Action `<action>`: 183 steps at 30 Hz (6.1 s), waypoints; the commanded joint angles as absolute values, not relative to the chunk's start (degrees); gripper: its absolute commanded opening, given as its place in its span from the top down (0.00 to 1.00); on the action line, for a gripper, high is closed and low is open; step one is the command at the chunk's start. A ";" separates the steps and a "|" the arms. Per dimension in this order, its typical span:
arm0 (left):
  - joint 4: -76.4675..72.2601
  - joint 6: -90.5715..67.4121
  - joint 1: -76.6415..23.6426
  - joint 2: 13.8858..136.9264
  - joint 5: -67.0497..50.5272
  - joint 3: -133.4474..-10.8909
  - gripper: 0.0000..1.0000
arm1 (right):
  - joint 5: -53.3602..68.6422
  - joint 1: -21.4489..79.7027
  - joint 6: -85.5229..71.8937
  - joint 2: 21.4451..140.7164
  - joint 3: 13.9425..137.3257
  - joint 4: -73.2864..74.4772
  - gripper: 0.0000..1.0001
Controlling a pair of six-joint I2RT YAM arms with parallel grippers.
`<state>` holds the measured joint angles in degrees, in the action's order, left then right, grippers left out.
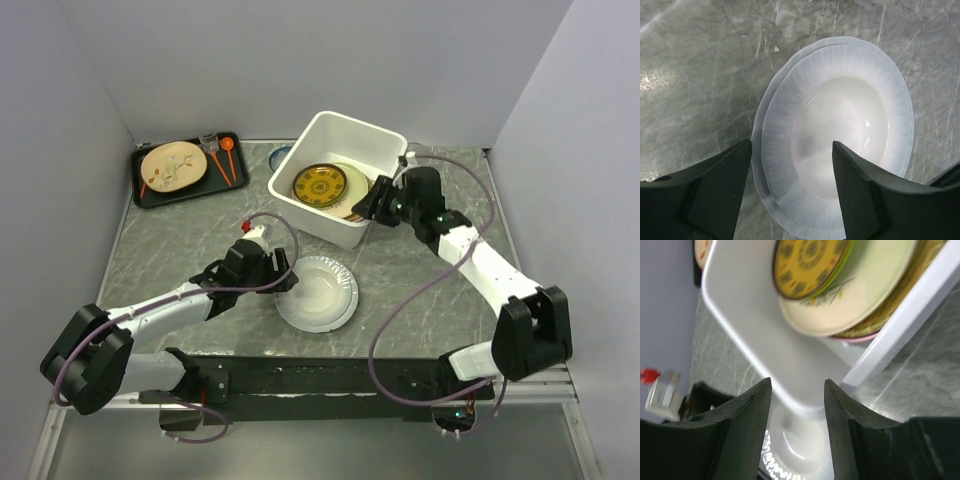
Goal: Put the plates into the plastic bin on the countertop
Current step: Pick up the plate at the center of the board.
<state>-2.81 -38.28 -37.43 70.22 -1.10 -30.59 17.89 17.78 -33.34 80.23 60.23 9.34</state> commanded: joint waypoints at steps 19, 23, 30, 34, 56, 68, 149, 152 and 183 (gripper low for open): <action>-7.38 -38.50 -37.27 70.93 -4.04 -32.96 0.33 | 19.25 26.44 -36.38 71.63 38.76 4.31 0.55; -7.38 -38.67 -37.27 71.37 -4.31 -32.61 0.34 | 19.16 28.82 -37.09 73.91 38.50 3.17 0.57; -7.47 -38.67 -37.27 71.02 -4.83 -32.34 0.34 | 14.59 31.03 -37.88 75.06 38.06 5.18 0.58; -8.00 -38.76 -37.27 71.54 -5.71 -32.26 0.35 | 12.66 30.94 -37.62 73.92 37.27 6.68 0.58; -10.37 -39.73 -37.35 74.00 -6.94 -31.20 0.37 | 23.02 30.94 -42.27 76.55 28.48 -5.71 0.58; -11.42 -39.73 -37.35 75.32 -7.91 -30.59 0.41 | 30.32 30.94 -50.44 82.96 19.69 -23.72 0.58; -2.81 -38.05 -27.78 63.37 -4.21 -29.36 0.04 | 32.70 28.83 -50.45 63.20 19.78 -18.81 1.00; -3.69 -38.32 -27.42 63.63 -5.71 -28.74 0.05 | 32.87 28.13 -49.84 62.23 19.43 -17.58 1.00; -7.73 -39.20 -26.81 66.97 -6.42 -26.63 0.03 | 37.61 19.60 -45.79 49.57 26.80 -3.60 1.00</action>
<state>-4.10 -38.61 -27.18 66.63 -5.34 -26.92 34.13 21.06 -45.95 53.36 21.52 -1.15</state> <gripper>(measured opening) 0.966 0.027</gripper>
